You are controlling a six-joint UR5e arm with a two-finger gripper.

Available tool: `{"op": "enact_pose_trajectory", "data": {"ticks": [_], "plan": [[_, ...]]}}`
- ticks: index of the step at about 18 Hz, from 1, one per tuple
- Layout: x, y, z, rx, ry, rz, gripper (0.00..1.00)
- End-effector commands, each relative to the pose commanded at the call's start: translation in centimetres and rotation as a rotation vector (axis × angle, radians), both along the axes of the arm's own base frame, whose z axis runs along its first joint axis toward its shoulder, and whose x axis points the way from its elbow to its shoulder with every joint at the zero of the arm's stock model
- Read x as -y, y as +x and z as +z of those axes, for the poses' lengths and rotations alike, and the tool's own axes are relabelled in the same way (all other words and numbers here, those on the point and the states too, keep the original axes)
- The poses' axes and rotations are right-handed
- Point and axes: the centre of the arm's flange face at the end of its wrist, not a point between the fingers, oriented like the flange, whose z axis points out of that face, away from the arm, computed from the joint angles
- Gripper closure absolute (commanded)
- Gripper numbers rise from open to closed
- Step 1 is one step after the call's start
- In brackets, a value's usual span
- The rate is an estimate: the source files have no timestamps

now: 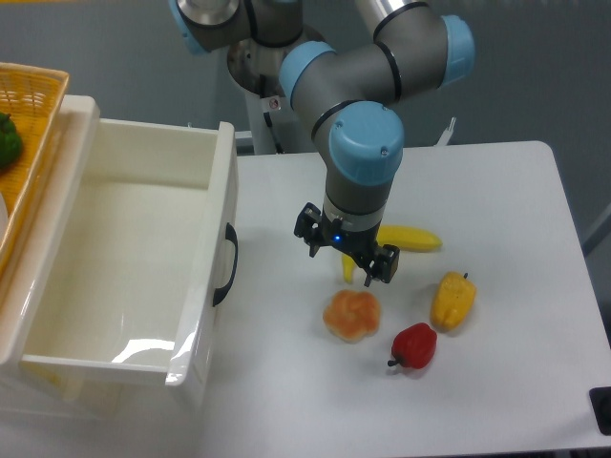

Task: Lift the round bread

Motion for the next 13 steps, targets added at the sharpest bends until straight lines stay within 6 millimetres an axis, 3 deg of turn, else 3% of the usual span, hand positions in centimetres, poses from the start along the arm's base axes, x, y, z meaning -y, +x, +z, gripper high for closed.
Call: {"op": "enact_pose_trajectory", "data": {"ticks": [13], "plan": [[-0.3,-0.3,-2.2,0.025,-0.02,-0.003,0.0]]}}
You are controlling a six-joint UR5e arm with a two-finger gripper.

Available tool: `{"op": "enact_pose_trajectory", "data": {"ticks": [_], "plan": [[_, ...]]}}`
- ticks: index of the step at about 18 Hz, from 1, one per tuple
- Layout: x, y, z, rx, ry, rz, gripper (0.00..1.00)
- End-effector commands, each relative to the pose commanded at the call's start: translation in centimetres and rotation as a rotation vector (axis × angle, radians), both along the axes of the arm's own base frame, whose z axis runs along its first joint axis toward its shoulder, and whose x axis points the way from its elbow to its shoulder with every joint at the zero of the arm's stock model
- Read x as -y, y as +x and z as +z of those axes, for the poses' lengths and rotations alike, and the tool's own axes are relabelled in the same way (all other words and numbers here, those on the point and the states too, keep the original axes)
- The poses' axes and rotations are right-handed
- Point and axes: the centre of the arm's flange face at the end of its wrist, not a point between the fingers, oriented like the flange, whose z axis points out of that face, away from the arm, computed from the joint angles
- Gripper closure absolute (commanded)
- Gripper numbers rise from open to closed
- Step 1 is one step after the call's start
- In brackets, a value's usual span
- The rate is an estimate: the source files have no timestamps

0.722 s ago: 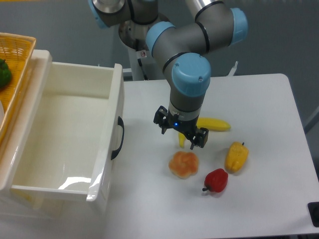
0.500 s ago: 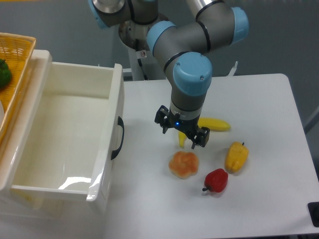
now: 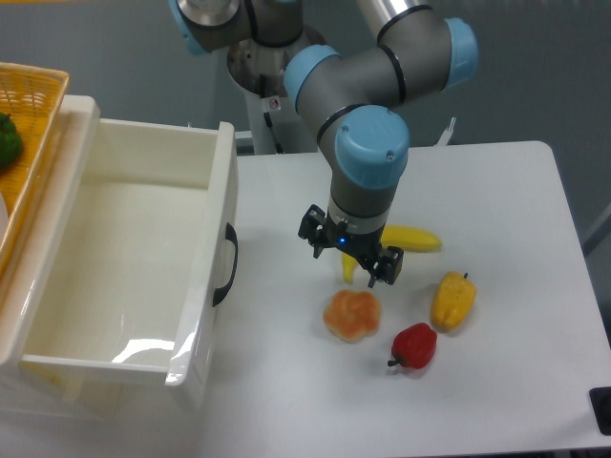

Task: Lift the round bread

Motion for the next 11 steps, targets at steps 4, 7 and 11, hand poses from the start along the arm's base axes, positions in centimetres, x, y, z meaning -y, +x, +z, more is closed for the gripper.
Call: {"op": "enact_pose_trajectory", "data": {"ticks": [4,7,11], "plan": [[0.1,0.0,-1.2,-0.008,0.004,0.008,0.0],[0.2,0.2,-2.3,-0.019,0.013,0.028,0.0],[0.0,-0.2,-4.0,-0.003,-0.002,0.027,0.0]]}}
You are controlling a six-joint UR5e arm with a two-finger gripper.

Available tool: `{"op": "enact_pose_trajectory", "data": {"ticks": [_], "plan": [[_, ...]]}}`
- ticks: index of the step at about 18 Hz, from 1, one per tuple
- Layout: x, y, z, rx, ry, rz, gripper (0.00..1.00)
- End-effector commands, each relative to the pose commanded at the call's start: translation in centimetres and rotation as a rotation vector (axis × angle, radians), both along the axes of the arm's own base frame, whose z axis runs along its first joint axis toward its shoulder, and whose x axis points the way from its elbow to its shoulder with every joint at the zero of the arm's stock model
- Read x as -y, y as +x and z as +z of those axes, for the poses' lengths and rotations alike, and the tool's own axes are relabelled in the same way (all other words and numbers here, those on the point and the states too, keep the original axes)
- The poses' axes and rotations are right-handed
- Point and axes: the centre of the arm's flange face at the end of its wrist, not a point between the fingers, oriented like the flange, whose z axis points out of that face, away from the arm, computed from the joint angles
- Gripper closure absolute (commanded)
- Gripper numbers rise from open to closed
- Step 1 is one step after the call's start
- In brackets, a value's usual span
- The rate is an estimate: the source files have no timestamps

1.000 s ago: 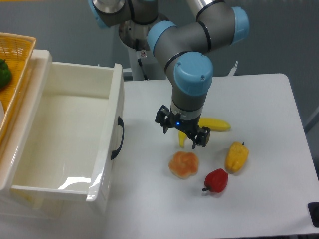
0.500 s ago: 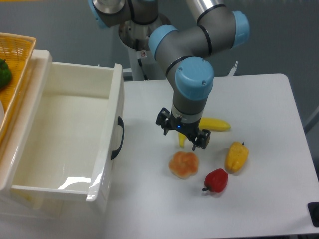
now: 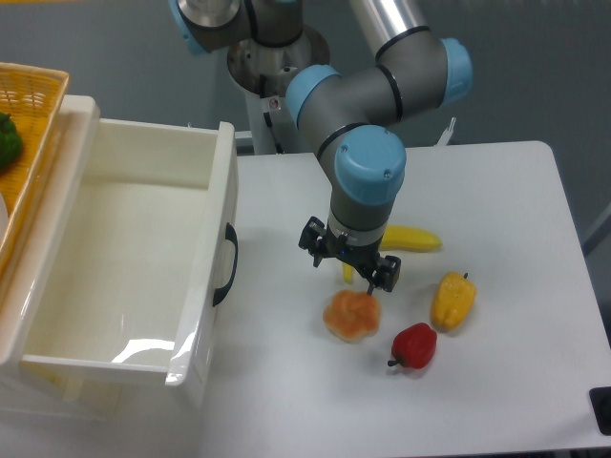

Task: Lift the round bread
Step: 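Lower the open gripper down around the round bread bun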

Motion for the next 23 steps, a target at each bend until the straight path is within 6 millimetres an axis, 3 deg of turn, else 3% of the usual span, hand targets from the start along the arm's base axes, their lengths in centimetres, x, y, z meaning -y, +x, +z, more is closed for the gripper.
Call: {"op": "enact_pose_trajectory", "data": {"ticks": [11,23], "plan": [[-0.8,-1.3,-4.9,0.029,-0.022,0.017,0.0],[-0.8,-1.5,-5.8,0.04,-0.03,0.017,0.0]]}}
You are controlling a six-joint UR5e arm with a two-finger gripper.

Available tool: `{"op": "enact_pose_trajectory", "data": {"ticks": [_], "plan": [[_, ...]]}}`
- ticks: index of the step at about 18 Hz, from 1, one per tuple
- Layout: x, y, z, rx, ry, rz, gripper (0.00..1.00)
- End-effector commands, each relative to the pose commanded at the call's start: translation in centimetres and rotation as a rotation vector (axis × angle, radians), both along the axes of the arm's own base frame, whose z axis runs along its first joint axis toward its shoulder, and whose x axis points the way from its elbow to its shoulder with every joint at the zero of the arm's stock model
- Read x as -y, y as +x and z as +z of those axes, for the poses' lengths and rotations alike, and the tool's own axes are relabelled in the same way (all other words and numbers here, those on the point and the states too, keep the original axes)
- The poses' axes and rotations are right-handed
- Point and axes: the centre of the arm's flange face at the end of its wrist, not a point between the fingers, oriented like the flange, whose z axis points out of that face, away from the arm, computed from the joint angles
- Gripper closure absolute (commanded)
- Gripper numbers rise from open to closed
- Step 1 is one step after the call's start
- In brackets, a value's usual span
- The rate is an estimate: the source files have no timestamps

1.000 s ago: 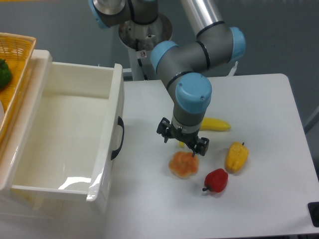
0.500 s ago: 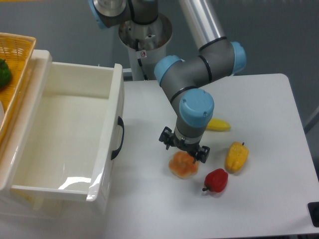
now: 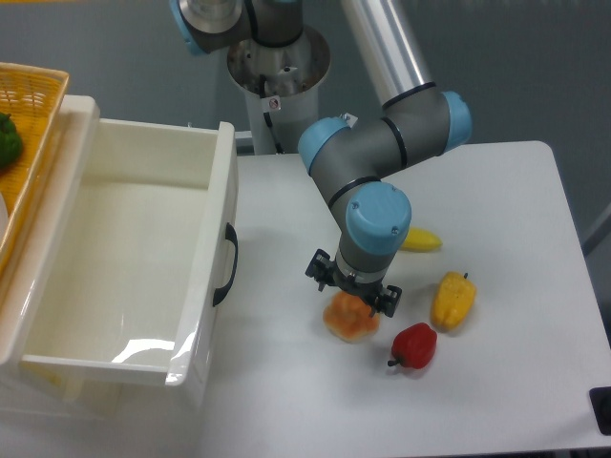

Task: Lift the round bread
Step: 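Lower the open gripper down around the round bread bun, then close the gripper fingers on the bread bun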

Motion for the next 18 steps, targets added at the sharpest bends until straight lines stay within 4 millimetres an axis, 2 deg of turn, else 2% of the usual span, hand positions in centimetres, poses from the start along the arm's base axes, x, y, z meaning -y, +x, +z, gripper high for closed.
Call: {"op": "enact_pose_trajectory", "data": {"ticks": [18], "plan": [[-0.36,-0.42,-0.93,0.009,-0.006,0.0,0.0]]}}
